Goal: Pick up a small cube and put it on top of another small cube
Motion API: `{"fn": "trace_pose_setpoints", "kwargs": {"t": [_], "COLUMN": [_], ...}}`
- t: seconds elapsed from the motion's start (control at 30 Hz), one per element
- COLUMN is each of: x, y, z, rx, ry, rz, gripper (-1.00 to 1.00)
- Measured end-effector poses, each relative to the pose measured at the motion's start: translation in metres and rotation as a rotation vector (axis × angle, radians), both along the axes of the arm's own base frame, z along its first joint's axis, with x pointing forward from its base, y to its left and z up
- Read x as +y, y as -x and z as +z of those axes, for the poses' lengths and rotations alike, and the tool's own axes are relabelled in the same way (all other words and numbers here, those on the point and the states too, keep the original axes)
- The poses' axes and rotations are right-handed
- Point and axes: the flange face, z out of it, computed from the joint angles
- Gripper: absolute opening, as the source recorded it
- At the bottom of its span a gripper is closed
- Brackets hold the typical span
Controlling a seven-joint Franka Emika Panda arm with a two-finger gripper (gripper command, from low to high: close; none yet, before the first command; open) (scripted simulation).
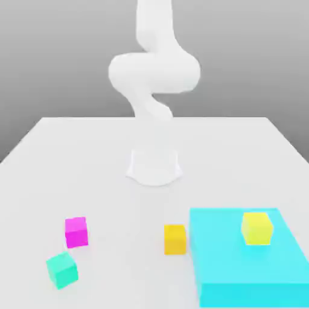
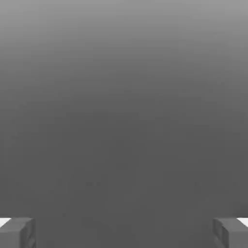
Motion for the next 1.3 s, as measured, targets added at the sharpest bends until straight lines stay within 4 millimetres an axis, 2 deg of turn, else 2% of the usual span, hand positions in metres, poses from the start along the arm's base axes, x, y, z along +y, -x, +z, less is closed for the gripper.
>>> {"fn": "trace_pose_setpoints", "kwargs": {"t": [0.1,0.23,0.33,0.47,0.7,0.93,1.03,1.27,1.3], "x": [0.006,0.013,0.019,0.027,0.037,0.043,0.046,0.044,0.043], "y": [-0.025,-0.046,-0.055,-0.057,-0.036,0.013,0.036,0.040,0.041], "z": [-0.051,-0.118,-0.168,-0.235,-0.346,-0.442,-0.476,-0.533,-0.541], "rx": [0.073,0.164,0.229,0.313,0.445,0.552,0.582,0.591,0.591], "ry": [0.091,0.196,0.267,0.351,0.467,0.538,0.554,0.557,0.557], "rz": [0.118,0.277,0.403,0.579,0.907,1.257,1.394,1.416,1.416], "gripper": [0.00,0.00,0.00,0.00,0.00,0.00,0.00,0.00,-1.00]}}
